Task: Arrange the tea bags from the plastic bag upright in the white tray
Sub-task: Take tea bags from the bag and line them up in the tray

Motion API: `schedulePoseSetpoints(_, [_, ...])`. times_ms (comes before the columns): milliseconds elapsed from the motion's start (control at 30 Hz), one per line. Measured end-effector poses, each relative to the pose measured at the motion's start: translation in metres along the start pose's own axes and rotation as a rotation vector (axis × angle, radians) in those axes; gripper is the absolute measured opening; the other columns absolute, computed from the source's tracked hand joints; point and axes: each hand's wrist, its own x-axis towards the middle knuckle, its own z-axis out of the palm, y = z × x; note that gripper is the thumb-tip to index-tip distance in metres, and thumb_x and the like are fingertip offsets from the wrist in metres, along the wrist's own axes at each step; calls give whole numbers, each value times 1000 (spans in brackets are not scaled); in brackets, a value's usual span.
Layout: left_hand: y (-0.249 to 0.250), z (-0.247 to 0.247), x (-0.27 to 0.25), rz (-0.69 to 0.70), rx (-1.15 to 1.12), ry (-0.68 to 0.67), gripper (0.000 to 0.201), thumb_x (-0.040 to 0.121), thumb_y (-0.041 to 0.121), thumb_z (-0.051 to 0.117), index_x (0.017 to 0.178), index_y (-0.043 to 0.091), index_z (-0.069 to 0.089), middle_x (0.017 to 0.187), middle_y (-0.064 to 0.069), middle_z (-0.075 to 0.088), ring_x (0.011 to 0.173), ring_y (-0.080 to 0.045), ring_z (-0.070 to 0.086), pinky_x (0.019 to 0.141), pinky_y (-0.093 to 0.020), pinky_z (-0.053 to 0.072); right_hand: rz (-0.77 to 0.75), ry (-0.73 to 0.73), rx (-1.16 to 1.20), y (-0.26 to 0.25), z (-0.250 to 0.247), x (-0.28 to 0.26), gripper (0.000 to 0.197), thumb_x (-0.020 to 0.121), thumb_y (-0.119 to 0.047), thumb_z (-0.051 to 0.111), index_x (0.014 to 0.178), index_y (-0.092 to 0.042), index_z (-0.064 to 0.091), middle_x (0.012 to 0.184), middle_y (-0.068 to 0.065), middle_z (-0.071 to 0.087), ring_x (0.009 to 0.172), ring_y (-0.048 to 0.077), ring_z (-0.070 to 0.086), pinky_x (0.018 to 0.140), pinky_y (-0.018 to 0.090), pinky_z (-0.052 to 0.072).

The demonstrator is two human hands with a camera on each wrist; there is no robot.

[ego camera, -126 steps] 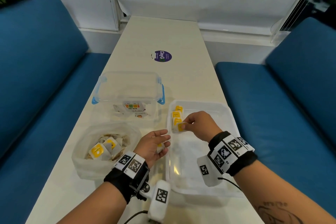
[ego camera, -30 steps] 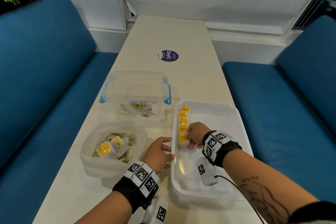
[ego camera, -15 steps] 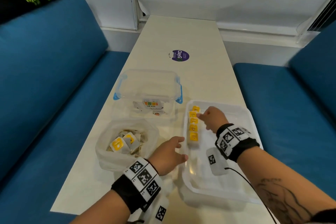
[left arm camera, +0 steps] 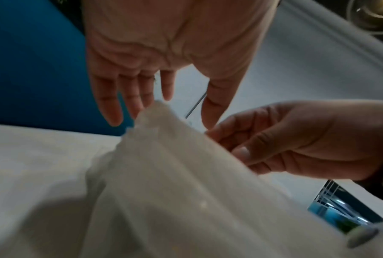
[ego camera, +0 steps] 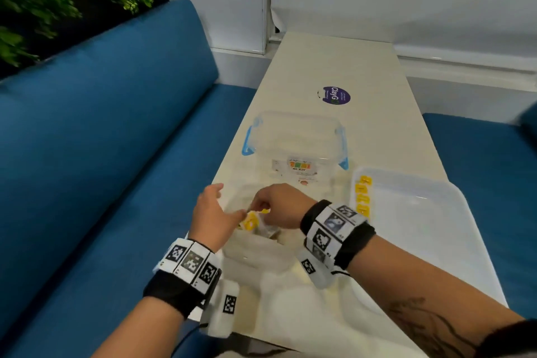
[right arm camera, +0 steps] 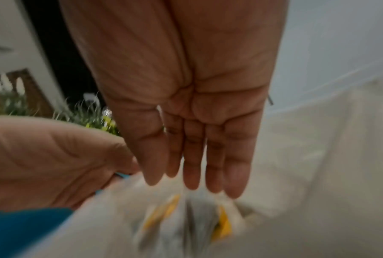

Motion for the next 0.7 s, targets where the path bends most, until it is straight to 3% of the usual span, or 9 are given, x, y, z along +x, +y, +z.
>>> schedulePoseSetpoints(67, [-9,6,-2,-76,-4,-87,79,72,19,77,138,14,34,130,-9,46,116,-25,49,96,-34,42,35,-19,-80,-6,20,11,32,85,-22,60,115,-11,61,115,8,62,108,25,58,79,24,39])
schedulePoseSetpoints(167, [-18,11,-2,-45,-12,-130,65,77,13,70,133,17,39,120,-9,57,99,-21,55,81,-29,45,108,-20,-142,-9,42,21,44,86,-39,57,120,-12,57,121,13,57,111,32,56,90,34,44])
schedulePoseSetpoints(267, [-20,14,-4,35,-36,-125,52,78,3,60,125,20,45,109,-4,61,91,-17,57,65,-20,43,107,-22,-299,-13,52,21,45,93,-36,47,134,-19,48,131,13,49,119,34,47,102,42,39])
schedulePoseSetpoints(333, [-21,15,-4,66,-57,-118,51,78,-3,55,123,19,47,105,0,60,89,-15,57,61,-15,41,59,-37,-392,-15,55,20,40,96,-31,42,134,-21,48,131,14,46,119,35,46,100,42,38])
schedulePoseSetpoints(400, [-24,15,-3,74,-64,-96,50,78,-3,55,121,21,48,104,0,60,89,-15,58,63,-17,43,29,-42,-368,-13,55,20,36,96,-30,43,129,-24,53,129,13,46,113,36,50,94,39,41])
schedulePoseSetpoints(533, [-39,18,7,55,-62,-62,50,79,4,57,121,29,48,109,-5,61,94,-20,61,78,-32,51,43,-21,-230,-6,46,18,33,89,-17,56,121,-19,59,119,13,49,107,34,54,89,34,43])
schedulePoseSetpoints(700, [-44,24,14,48,-33,-56,52,81,9,57,126,31,45,114,-6,59,98,-22,59,77,-29,46,35,61,-140,3,31,5,28,85,-11,59,112,-13,63,114,12,56,107,29,54,82,26,38])
